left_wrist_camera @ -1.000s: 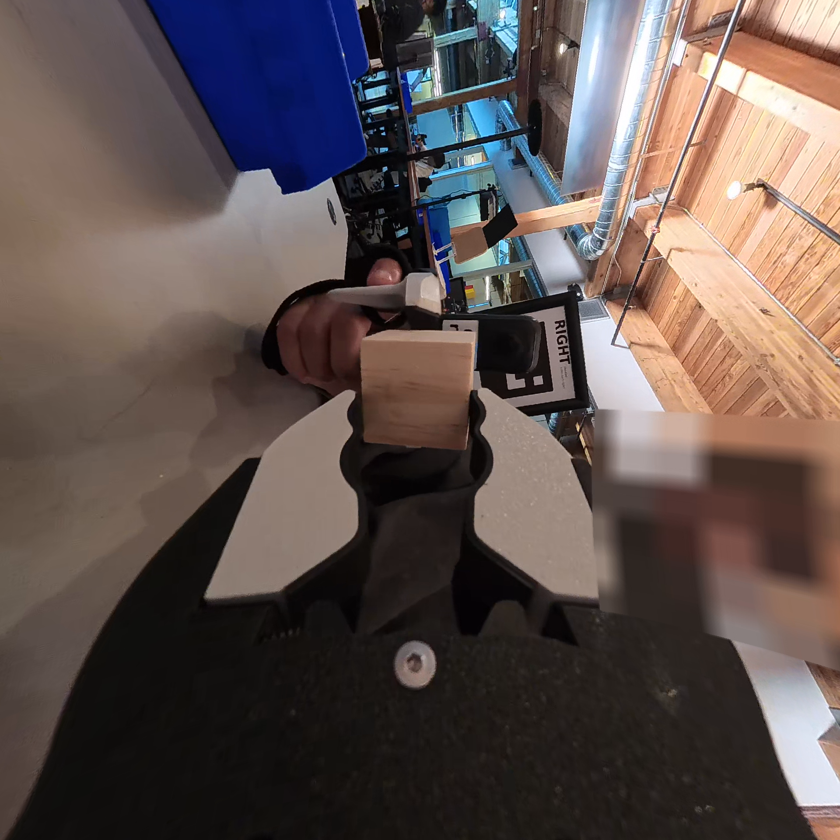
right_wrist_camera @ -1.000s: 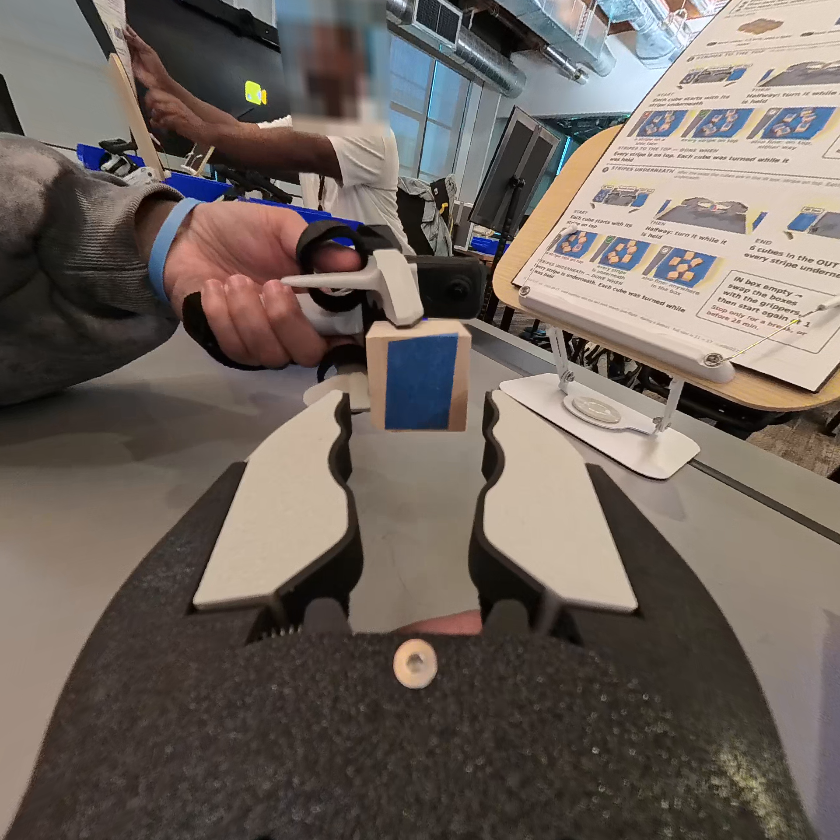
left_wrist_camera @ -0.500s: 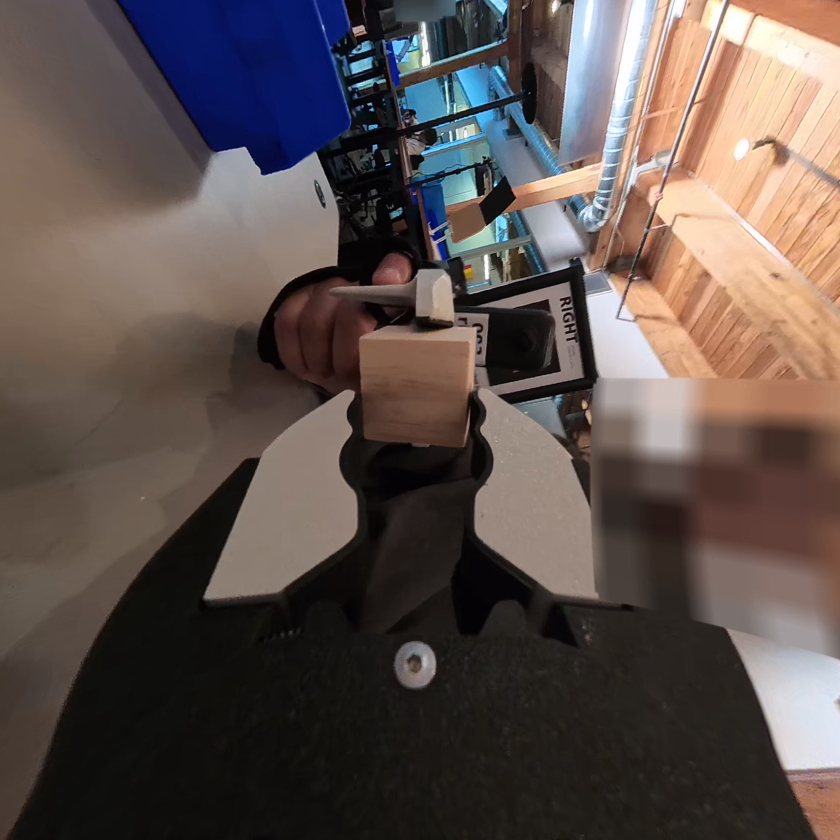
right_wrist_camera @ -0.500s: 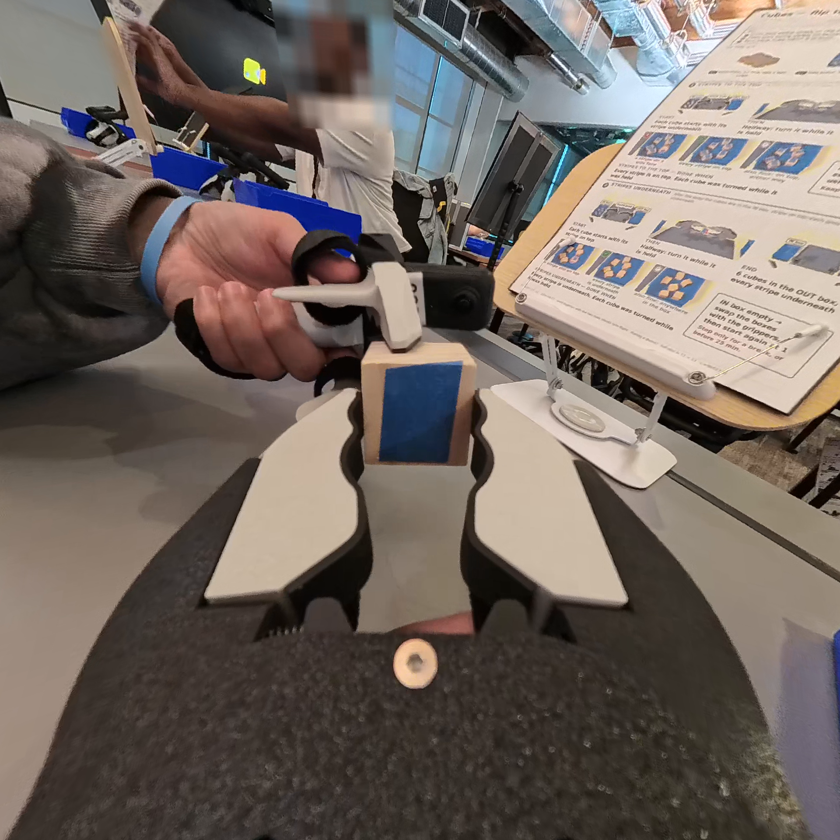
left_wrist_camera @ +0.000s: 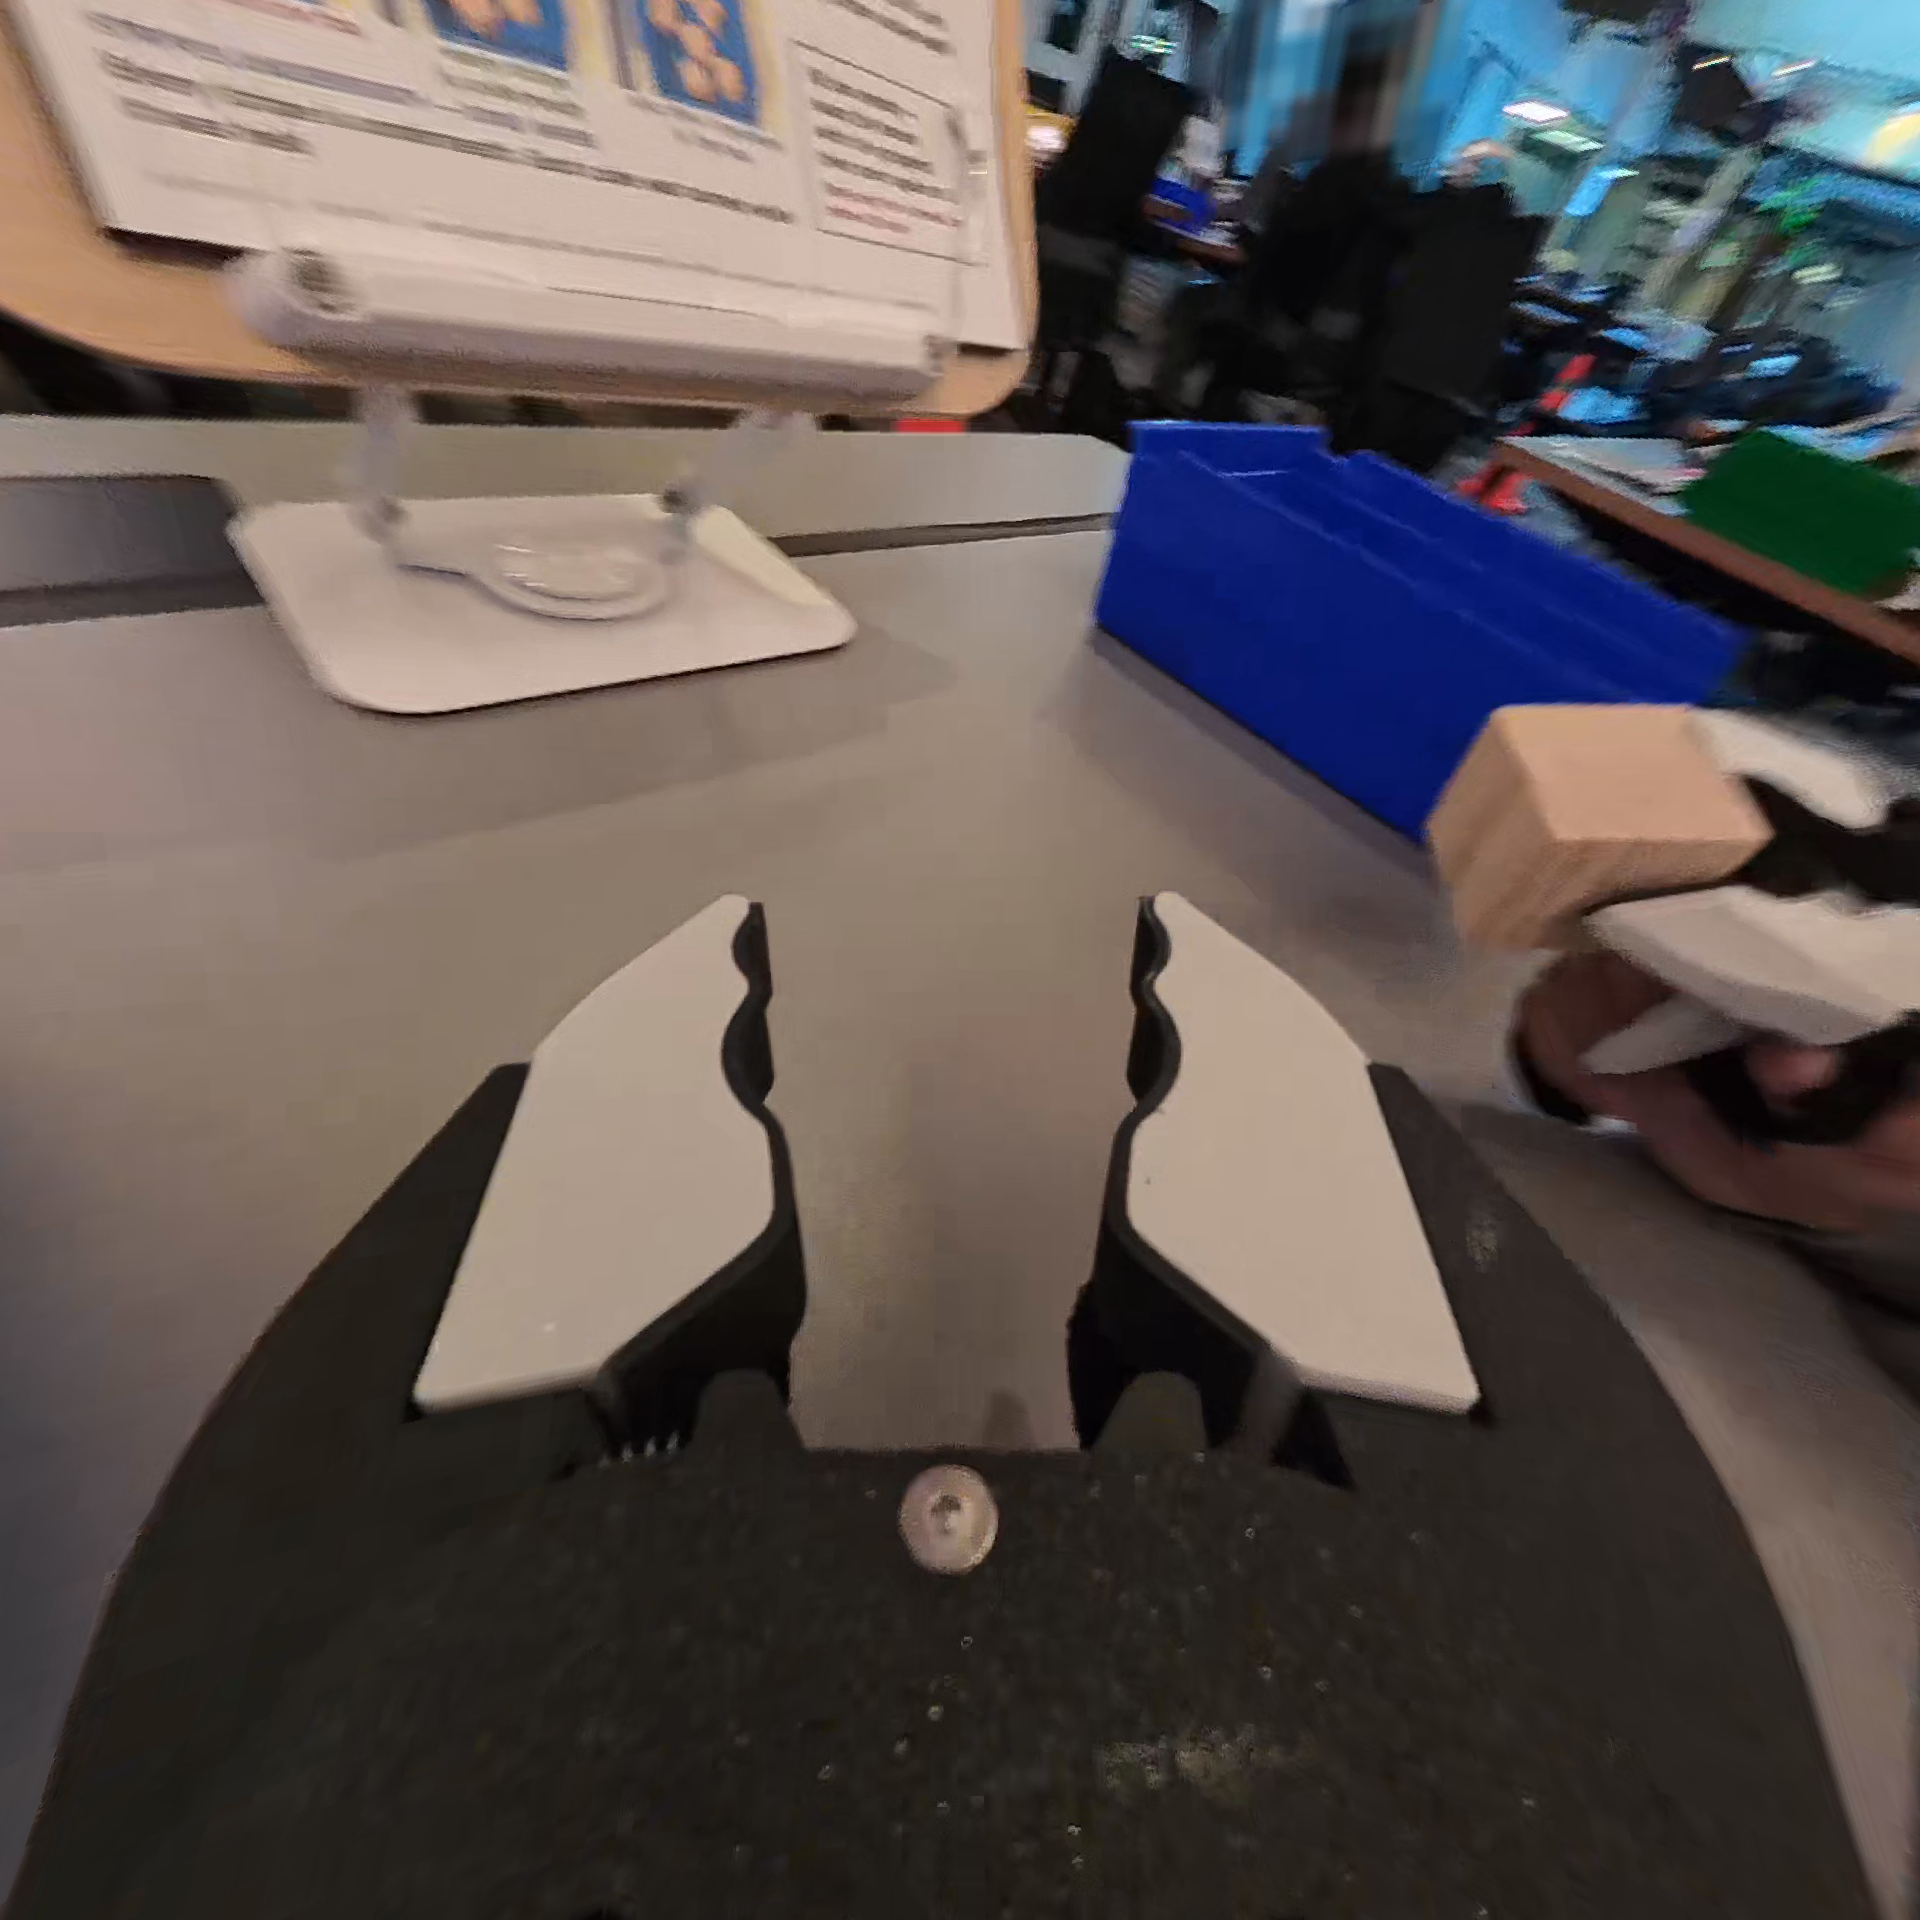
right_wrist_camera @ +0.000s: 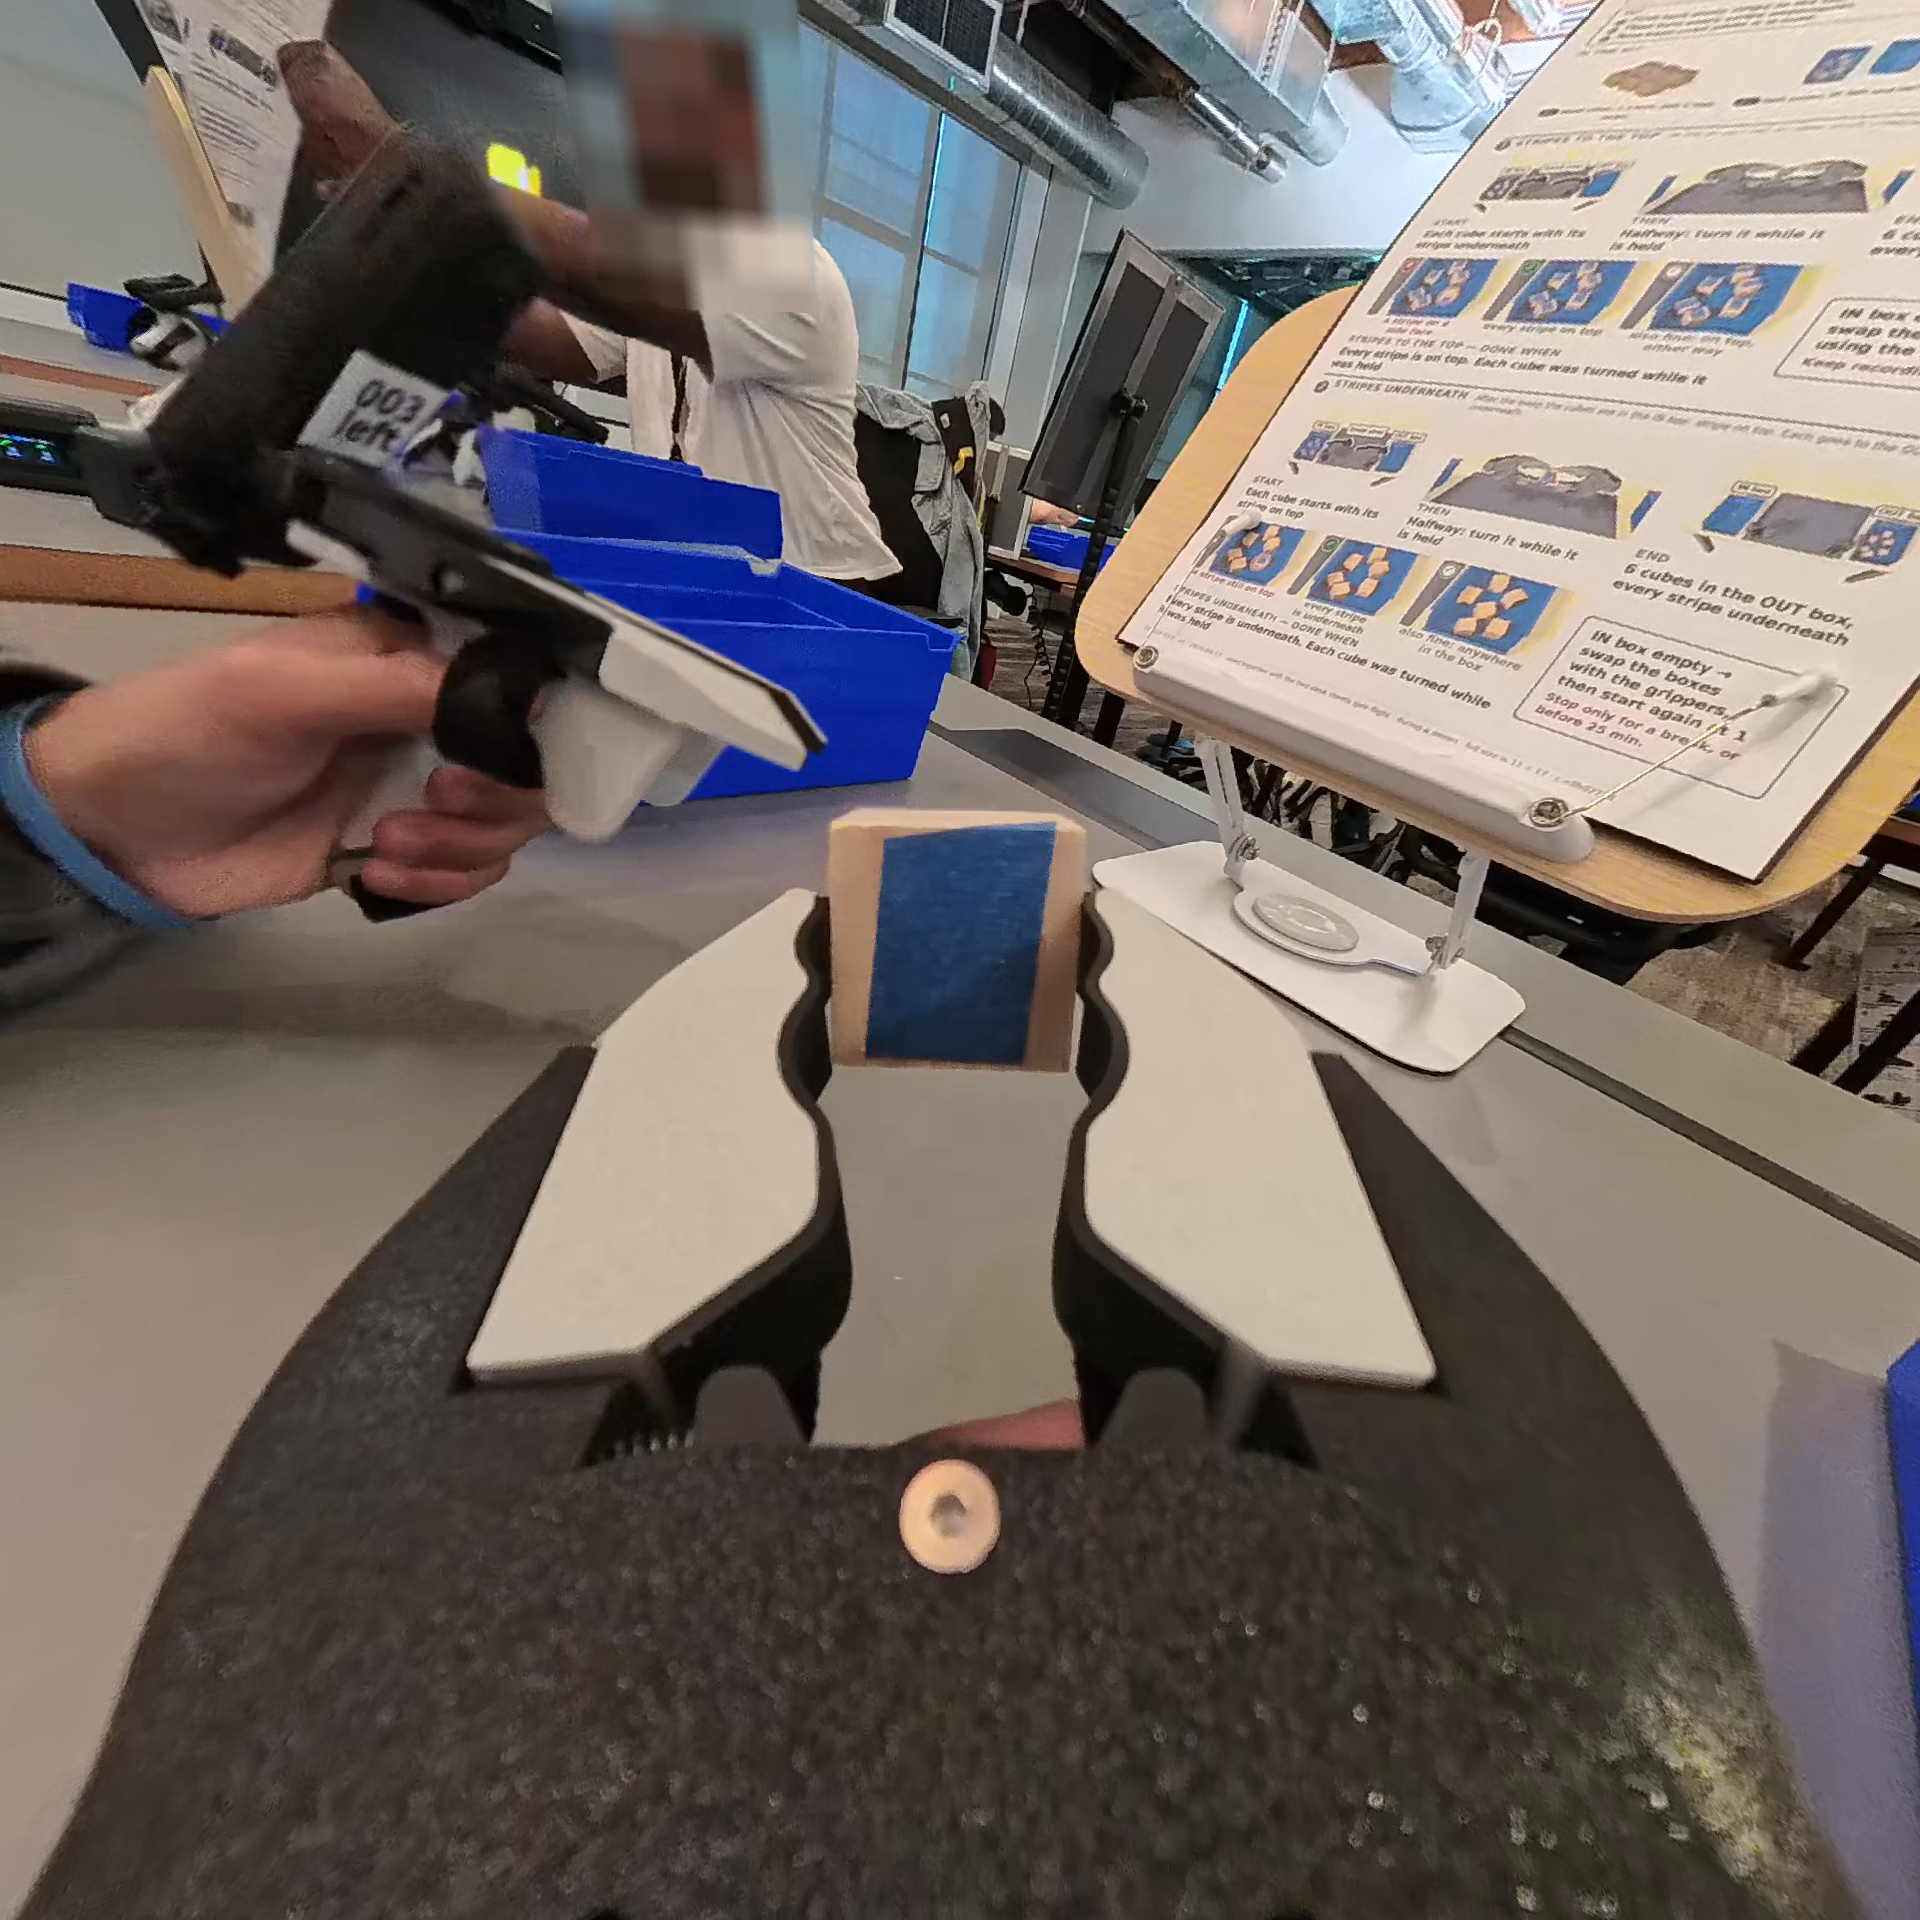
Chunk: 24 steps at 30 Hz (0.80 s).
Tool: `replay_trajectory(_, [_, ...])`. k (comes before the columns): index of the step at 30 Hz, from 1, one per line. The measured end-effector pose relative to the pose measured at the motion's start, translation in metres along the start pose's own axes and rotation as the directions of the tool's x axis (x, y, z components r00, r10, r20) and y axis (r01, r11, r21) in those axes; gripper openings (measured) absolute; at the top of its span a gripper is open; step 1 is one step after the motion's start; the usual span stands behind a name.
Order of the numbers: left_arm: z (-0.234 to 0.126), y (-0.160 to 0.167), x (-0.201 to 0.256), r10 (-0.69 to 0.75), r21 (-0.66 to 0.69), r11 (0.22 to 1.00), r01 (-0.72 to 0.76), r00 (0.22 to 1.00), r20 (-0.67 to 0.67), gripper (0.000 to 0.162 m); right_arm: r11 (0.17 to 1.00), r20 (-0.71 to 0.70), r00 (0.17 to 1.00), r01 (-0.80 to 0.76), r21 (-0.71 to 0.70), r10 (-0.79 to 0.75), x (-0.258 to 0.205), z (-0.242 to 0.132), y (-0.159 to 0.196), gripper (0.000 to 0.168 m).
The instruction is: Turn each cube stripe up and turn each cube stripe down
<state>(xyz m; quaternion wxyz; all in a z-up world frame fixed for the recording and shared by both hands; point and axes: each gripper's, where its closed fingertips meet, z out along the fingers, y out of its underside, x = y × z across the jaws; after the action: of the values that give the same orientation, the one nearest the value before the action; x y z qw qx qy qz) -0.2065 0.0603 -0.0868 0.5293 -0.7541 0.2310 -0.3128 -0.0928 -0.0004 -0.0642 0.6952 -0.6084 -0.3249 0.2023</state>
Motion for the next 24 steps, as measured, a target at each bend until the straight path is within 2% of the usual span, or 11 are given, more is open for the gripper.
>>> replay_trajectory(5, [-0.006,0.01,-0.003,0.092,0.047,0.994,-0.096,0.992,0.088,0.061,1.0,-0.015,1.0,-0.022,-0.013,0.022,0.005,0.001,0.002,0.045])
replay_trajectory(9, [-0.007,0.006,0.002,0.157,0.066,0.984,-0.164,0.983,0.094,0.057,0.998,-0.031,0.998,-0.058,-0.003,0.058,0.01,-0.002,-0.001,0.045])
replay_trajectory(12, [-0.004,0.008,0.007,0.146,0.055,0.987,-0.149,0.988,0.055,0.057,0.995,-0.08,0.992,-0.103,-0.018,0.101,0.026,-0.007,-0.021,0.045])
replay_trajectory(15, [-0.002,0.01,0.011,0.151,0.042,0.987,-0.152,0.988,0.038,0.057,0.992,-0.233,0.971,-0.071,-0.106,0.045,0.073,-0.024,-0.058,0.045])
replay_trajectory(18, [-0.001,0.01,0.017,0.191,0.045,0.98,-0.193,0.981,0.029,0.057,0.971,-0.404,0.91,-0.168,-0.168,0.088,0.145,-0.049,-0.087,0.045])
replay_trajectory(19, [-0.001,0.01,0.019,0.214,0.043,0.976,-0.215,0.976,0.032,0.057,0.953,-0.438,0.89,-0.23,-0.196,0.125,0.168,-0.055,-0.087,0.045])
replay_trajectory(21, [0.0,0.012,0.022,0.263,0.027,0.964,-0.265,0.964,0.048,0.057,0.875,-0.512,0.844,-0.36,-0.323,0.158,0.213,-0.066,-0.067,0.045])
replay_trajectory(24, [0.003,0.016,0.024,0.32,0.009,0.947,-0.322,0.944,0.075,0.055,0.678,-0.647,0.753,-0.538,-0.501,0.12,0.266,-0.086,-0.007,0.045])
